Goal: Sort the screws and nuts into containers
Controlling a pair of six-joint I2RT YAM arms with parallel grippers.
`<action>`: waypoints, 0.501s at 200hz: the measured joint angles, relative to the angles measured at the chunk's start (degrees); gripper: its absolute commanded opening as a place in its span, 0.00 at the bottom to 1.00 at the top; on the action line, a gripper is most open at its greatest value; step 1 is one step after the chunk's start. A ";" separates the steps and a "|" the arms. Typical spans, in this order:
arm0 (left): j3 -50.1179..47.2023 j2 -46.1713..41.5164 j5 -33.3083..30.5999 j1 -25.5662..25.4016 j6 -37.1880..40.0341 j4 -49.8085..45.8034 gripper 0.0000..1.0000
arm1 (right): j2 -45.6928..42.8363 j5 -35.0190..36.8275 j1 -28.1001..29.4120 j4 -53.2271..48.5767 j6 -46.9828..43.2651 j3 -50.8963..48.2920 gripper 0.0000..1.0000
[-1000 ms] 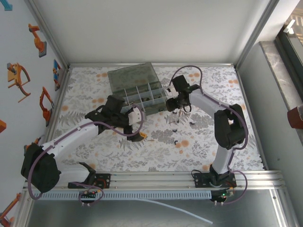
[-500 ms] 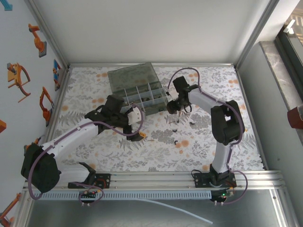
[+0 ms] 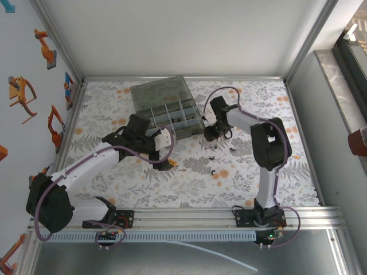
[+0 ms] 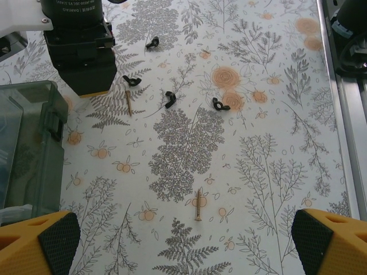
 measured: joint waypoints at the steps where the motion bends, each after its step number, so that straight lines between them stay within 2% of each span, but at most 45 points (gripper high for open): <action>1: 0.00 0.00 0.00 0.00 0.00 0.00 0.97 | 0.02 0.00 0.00 -0.04 0.00 0.04 0.43; 82: 0.85 0.55 -0.17 0.02 -0.02 -0.81 0.97 | 2.32 2.40 0.44 -3.76 -2.91 3.37 0.34; 100: 0.87 0.68 -0.24 0.02 -0.02 -0.90 0.97 | 2.32 3.54 0.87 -3.72 -3.67 3.37 0.25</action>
